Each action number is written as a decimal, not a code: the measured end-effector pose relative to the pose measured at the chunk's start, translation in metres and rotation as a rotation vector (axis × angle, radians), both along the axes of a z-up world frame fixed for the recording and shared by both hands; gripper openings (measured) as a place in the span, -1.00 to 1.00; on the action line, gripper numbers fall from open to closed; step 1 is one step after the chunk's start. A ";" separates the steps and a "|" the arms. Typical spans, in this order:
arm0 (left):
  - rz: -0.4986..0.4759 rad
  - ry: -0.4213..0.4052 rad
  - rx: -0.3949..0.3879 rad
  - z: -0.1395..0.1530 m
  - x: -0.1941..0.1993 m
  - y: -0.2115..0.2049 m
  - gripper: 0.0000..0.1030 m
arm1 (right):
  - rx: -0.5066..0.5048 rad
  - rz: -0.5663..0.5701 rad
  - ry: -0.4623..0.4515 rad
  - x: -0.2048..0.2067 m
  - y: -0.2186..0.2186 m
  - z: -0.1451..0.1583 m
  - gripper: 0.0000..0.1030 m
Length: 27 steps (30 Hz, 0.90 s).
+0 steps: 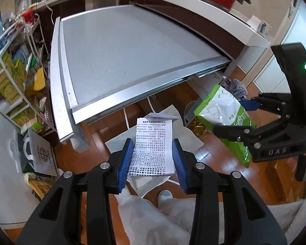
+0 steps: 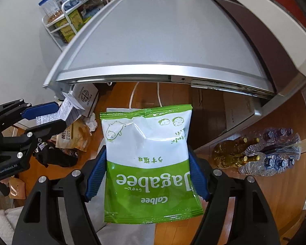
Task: Collect trash
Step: 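Lift the slip with left tool while right tool carries the bag toward the paper bag, then open both tools over the paper bag, dropping slip and Jagabee bag in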
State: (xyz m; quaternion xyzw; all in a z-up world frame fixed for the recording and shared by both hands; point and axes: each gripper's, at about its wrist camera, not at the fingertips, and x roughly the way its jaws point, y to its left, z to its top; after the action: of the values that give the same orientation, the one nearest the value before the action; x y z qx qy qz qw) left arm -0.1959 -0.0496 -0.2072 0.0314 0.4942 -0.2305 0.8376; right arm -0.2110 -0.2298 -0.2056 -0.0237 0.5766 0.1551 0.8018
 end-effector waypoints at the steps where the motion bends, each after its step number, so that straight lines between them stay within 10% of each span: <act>1: 0.002 0.003 -0.003 -0.001 0.001 -0.001 -0.22 | -0.002 -0.002 0.000 0.003 0.001 -0.003 0.39; 27: -0.008 0.020 0.053 -0.016 0.023 -0.012 -0.01 | -0.024 -0.037 0.031 0.034 0.000 -0.024 0.53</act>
State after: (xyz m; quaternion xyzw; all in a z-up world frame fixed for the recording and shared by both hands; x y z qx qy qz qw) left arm -0.1730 -0.0617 -0.2233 0.0532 0.5082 -0.2212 0.8307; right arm -0.1766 -0.2294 -0.2292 -0.0203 0.5912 0.1338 0.7951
